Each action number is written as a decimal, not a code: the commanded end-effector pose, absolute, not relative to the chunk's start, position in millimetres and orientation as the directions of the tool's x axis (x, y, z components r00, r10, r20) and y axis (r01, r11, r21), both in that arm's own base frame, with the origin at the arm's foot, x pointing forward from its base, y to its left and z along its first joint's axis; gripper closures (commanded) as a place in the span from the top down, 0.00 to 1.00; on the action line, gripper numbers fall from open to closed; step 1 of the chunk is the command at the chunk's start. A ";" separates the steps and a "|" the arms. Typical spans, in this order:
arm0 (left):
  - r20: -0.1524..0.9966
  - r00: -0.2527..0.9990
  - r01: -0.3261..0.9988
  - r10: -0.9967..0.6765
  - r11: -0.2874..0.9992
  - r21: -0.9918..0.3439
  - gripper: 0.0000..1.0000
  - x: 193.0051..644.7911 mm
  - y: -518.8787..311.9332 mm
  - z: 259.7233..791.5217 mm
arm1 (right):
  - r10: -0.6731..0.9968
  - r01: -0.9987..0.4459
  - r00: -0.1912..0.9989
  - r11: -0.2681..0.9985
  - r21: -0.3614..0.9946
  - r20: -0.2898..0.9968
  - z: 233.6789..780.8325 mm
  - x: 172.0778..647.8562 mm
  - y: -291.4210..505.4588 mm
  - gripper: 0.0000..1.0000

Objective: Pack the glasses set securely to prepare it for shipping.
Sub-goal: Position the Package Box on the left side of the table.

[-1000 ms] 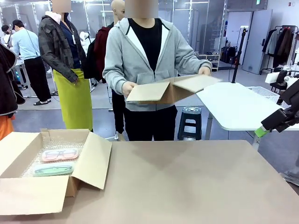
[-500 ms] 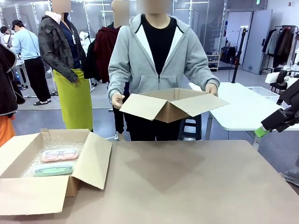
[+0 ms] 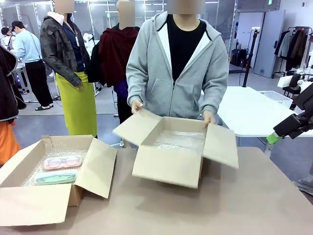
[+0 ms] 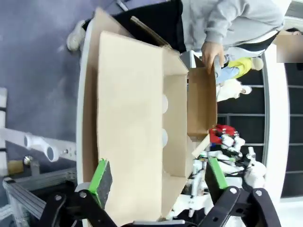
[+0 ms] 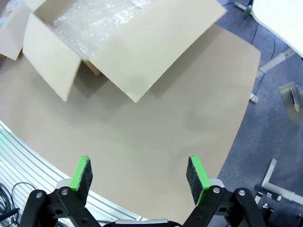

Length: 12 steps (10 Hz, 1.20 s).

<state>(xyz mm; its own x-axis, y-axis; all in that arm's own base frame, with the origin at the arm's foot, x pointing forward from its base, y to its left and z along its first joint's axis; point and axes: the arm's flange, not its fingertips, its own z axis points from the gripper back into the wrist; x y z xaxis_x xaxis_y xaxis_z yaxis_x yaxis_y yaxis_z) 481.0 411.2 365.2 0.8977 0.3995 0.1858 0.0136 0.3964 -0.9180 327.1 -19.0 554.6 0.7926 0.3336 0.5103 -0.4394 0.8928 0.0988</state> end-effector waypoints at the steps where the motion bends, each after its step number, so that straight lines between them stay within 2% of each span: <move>1: 0.329 0.910 0.161 0.253 0.515 -0.842 1.00 483.2 368.8 458.2 | 0.331 -0.432 0.794 0.898 0.089 0.509 553.0 325.1 -18.4 1.00; 3: 0.490 0.871 0.352 0.033 0.655 -0.669 1.00 472.1 297.2 531.7 | 0.331 -0.432 0.794 0.898 0.089 0.509 553.0 325.1 -18.4 1.00; 4: 0.523 0.847 0.444 -0.094 0.668 -0.598 1.00 462.5 257.4 563.9 | 0.331 -0.432 0.794 0.898 0.089 0.509 553.0 325.1 -18.4 1.00; 6: 0.543 0.779 0.595 -0.314 0.642 -0.483 1.00 449.7 197.0 608.3 | 0.331 -0.432 0.794 0.898 0.089 0.509 553.0 325.1 -18.4 1.00; 8: 0.525 0.723 0.669 -0.449 0.647 -0.367 1.00 429.7 153.1 630.2 | 0.331 -0.432 0.794 0.898 0.089 0.509 553.0 325.1 -18.4 1.00; 10: 0.528 0.560 0.808 -0.638 0.562 -0.178 1.00 386.0 107.6 644.1 | 0.331 -0.432 0.794 0.898 0.089 0.509 553.0 325.1 -18.4 1.00; 11: 0.530 0.477 0.842 -0.701 0.538 -0.045 1.00 372.2 86.2 647.1 | 0.331 -0.432 0.794 0.898 0.089 0.509 553.0 325.1 -18.4 1.00; 12: 0.507 0.447 0.851 -0.737 0.524 0.012 1.00 367.6 66.3 646.6 | 0.331 -0.432 0.794 0.898 0.089 0.509 553.0 325.1 -18.4 1.00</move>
